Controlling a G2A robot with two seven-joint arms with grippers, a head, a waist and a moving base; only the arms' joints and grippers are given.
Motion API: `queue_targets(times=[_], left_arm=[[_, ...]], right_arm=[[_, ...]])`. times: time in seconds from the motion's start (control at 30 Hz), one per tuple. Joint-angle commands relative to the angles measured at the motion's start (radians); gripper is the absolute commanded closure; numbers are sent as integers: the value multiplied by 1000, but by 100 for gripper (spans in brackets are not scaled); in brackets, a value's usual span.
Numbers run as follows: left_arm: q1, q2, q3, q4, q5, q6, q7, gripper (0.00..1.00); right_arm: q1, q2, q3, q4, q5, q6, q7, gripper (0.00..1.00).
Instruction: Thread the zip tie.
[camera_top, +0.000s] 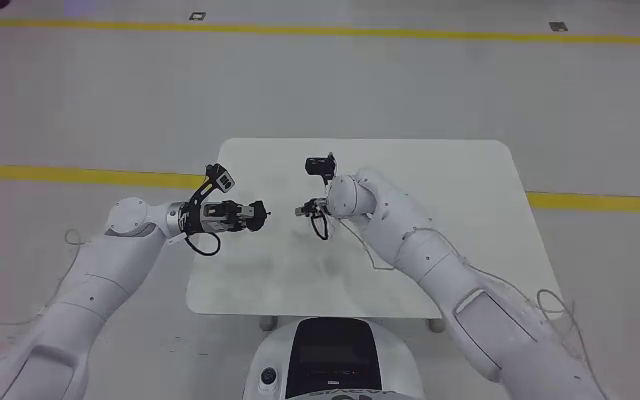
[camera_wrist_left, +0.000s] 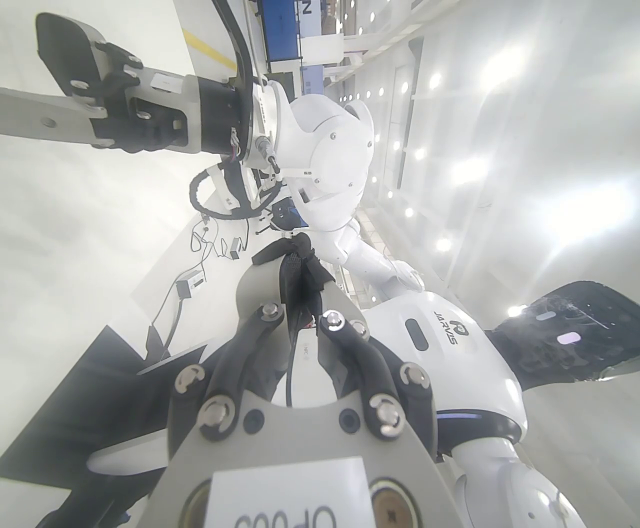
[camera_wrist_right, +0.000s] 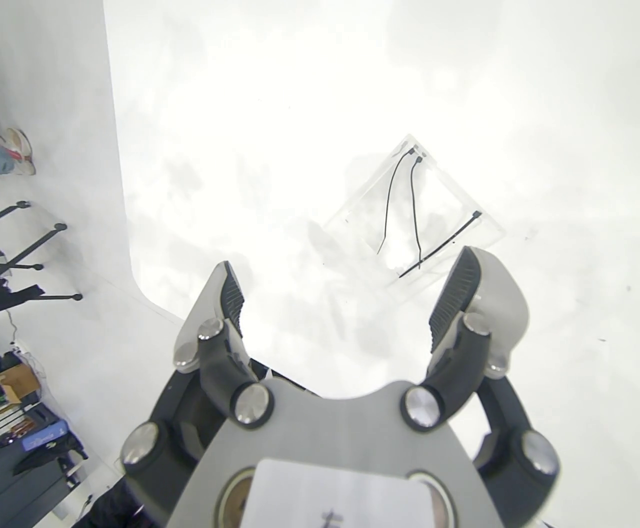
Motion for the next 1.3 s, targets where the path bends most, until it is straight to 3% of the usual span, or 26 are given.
queue_targets(times=[0.0, 0.13, 0.4, 0.73, 1.27], left_arm=[[0, 0, 0, 0, 0, 0, 0, 100], [0, 0, 0, 0, 0, 0, 0, 100], [0, 0, 0, 0, 0, 0, 0, 100], [0, 0, 0, 0, 0, 0, 0, 100], [0, 0, 0, 0, 0, 0, 0, 100]], right_arm=[[0, 0, 0, 0, 1, 0, 0, 0], [-12, 1, 0, -8, -4, -15, -21, 0], [23, -23, -63, -33, -106, 0, 94, 0], [84, -94, -55, 110, -123, 0, 164, 0], [66, -103, -77, 103, -150, 0, 166, 0]])
